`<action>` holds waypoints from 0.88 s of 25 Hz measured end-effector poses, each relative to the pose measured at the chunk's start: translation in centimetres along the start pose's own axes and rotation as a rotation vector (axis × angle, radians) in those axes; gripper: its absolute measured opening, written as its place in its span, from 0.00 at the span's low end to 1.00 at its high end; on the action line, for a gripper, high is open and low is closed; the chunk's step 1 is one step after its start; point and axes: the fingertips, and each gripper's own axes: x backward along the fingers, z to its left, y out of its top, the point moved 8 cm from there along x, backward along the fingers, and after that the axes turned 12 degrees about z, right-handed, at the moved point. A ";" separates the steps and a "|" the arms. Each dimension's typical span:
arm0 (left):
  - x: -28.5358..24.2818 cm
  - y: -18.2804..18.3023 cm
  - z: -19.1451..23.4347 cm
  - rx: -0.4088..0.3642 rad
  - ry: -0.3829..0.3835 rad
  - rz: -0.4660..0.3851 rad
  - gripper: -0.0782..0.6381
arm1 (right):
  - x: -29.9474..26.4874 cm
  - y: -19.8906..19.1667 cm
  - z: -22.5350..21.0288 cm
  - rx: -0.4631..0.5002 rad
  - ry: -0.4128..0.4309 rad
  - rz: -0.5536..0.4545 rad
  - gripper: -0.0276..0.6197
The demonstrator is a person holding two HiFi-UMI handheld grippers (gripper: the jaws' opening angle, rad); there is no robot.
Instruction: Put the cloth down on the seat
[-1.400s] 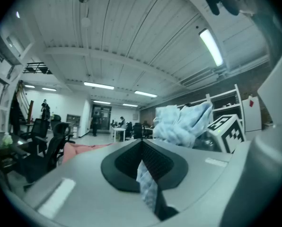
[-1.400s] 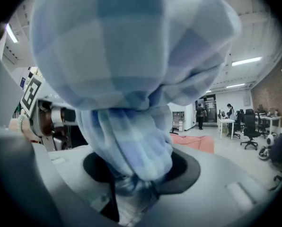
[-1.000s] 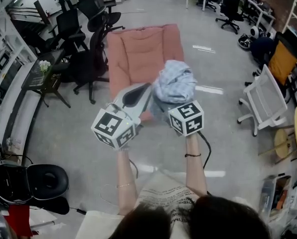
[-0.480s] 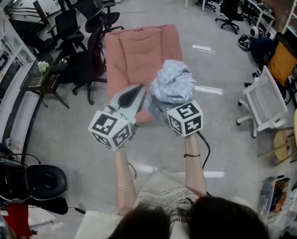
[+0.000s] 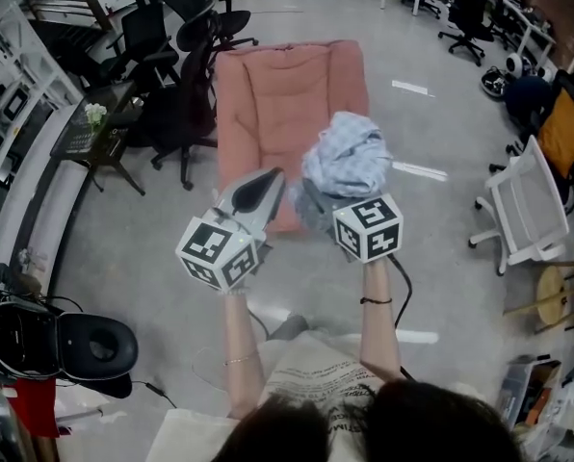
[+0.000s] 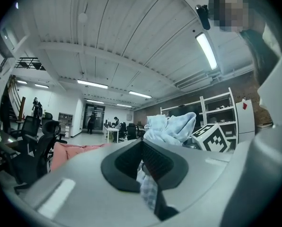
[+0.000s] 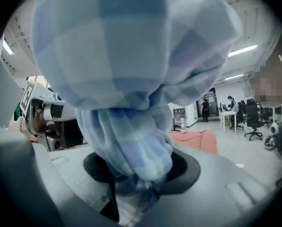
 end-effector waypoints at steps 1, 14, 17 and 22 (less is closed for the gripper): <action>-0.2 -0.1 0.2 0.009 0.003 0.003 0.12 | -0.2 0.0 -0.2 -0.006 0.005 -0.001 0.39; -5.7 -1.7 7.9 0.067 -0.021 0.036 0.12 | -7.3 -0.1 -4.3 -0.028 -0.009 0.105 0.39; -7.1 -2.9 9.6 0.099 -0.034 0.052 0.12 | -9.2 -0.8 -5.2 -0.040 -0.011 0.151 0.39; -9.4 -4.3 13.1 0.136 -0.052 0.087 0.12 | -12.5 -0.7 -6.6 -0.058 -0.017 0.199 0.39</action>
